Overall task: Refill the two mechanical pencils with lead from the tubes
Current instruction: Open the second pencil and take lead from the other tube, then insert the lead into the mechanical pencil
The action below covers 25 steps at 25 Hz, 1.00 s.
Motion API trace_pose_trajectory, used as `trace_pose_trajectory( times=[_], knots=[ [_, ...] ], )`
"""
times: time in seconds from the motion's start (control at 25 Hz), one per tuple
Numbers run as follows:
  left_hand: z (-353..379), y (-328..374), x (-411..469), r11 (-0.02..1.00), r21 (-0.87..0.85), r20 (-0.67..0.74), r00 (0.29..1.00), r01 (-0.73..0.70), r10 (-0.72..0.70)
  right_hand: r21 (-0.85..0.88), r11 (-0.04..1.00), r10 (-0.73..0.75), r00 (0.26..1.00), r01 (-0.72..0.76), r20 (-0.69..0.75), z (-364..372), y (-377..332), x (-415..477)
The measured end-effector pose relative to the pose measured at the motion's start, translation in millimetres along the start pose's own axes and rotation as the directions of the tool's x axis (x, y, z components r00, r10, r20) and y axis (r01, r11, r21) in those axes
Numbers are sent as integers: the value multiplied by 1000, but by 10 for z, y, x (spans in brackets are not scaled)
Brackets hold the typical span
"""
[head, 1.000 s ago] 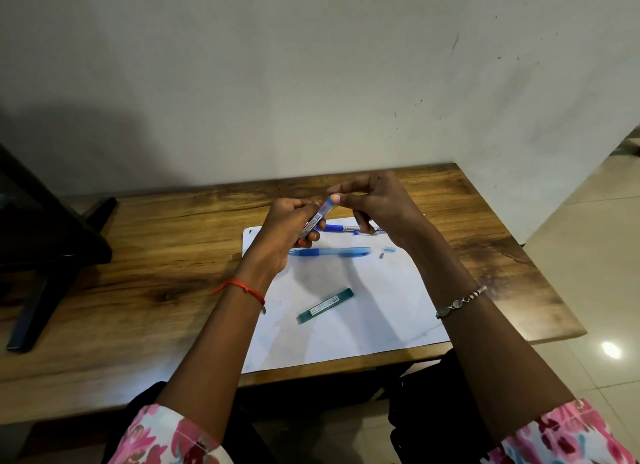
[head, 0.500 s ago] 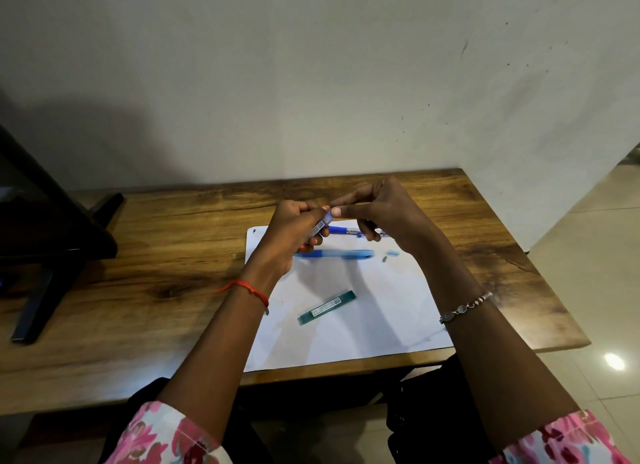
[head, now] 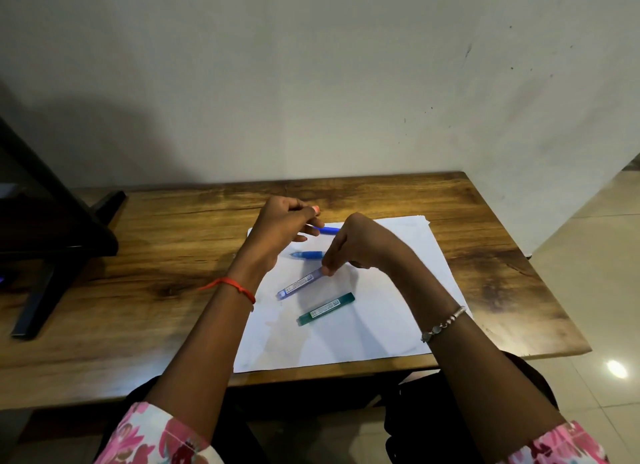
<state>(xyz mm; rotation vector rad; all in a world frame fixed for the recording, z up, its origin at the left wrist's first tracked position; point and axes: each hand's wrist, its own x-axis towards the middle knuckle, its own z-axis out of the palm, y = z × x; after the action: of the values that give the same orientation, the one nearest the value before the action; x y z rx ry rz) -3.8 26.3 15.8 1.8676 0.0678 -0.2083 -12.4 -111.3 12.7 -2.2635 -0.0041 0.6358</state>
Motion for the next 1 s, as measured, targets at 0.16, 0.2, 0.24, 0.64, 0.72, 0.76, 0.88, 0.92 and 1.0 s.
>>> trace_pose_trajectory(
  times=[0.16, 0.2, 0.24, 0.64, 0.72, 0.76, 0.88, 0.92, 1.0],
  knots=[
    [-5, 13, -10, 999, -35, 46, 999, 4, -2, -18, 1000, -18, 999, 18, -51, -35, -19, -26],
    [-8, 16, -13, 999, -53, 60, 998, 3, 0, 53, 998, -36, 993, 42, -112, -82, 2, -40],
    [-8, 19, -16, 998, -67, 74, 997, 1, 4, 151, 986, -48, 982, 76, -183, -128, 37, -46],
    [88, 31, -2, 999, -31, 108, 994, -15, 19, 602, 769, 11, 937, 215, -349, -279, 101, -37],
    [137, -5, 14, 976, 160, 81, 988, -146, 134, 642, 714, 21, 909, 279, -417, -341, 147, -32],
    [170, -29, 14, 928, 300, 100, 975, -220, 198, 656, 689, 33, 891, 308, -452, -370, 164, -30],
    [285, -127, 7, 724, 593, 255, 935, -353, 247, 665, 652, 61, 848, 365, -526, -417, 192, -11],
    [323, -141, -1, 660, 653, 288, 928, -370, 236, 661, 648, 60, 839, 379, -541, -418, 193, -2],
    [380, -168, 5, 577, 719, 314, 922, -387, 227, 646, 653, 50, 829, 395, -557, -407, 185, 8]
  ],
)
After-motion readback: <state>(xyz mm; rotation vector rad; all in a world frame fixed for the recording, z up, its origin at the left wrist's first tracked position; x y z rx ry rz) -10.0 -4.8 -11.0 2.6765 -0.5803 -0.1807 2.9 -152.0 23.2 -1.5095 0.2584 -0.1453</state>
